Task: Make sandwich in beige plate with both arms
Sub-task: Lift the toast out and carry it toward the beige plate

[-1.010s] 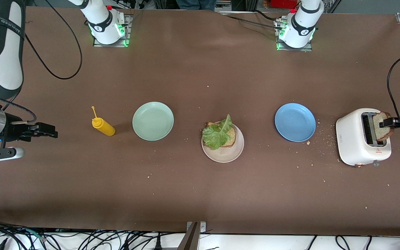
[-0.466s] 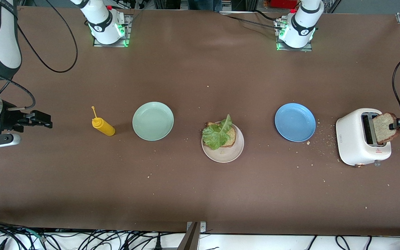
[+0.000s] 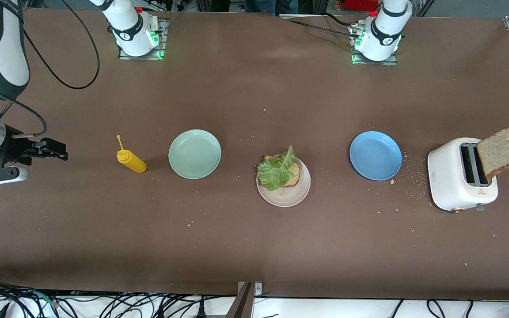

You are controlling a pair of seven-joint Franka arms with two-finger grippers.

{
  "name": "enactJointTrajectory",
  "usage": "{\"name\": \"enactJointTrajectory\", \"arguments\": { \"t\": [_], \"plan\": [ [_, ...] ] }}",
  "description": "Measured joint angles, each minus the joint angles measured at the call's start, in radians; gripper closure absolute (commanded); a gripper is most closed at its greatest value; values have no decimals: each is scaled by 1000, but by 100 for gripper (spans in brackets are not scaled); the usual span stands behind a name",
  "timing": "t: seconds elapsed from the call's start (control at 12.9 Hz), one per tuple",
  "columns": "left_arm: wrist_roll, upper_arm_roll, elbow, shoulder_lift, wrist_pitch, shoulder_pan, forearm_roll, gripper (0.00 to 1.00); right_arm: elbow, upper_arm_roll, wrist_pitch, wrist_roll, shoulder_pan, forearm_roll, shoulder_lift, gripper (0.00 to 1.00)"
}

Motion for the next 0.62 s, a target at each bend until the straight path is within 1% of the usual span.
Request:
{"name": "enactJointTrajectory", "arguments": {
  "t": [0.08, 0.16, 0.31, 0.47, 0.62],
  "plan": [
    [6, -1, 11, 0, -32, -30, -21, 100, 0, -5, -4, 0, -3, 0, -1, 0],
    [6, -3, 12, 2, -48, -61, -75, 100, 0, -12, -14, 0, -5, 0, -3, 0],
    [5, -6, 1, 24, -61, -107, -243, 100, 0, -17, -21, 0, -6, 0, -7, 0],
    [2, -9, -13, 80, -62, -148, -410, 100, -1, -17, -21, 0, -6, 0, -8, 0],
    [-10, -13, -18, 154, -56, -225, -517, 100, -2, -17, -20, 0, -6, 0, -8, 0]
  ]
}}
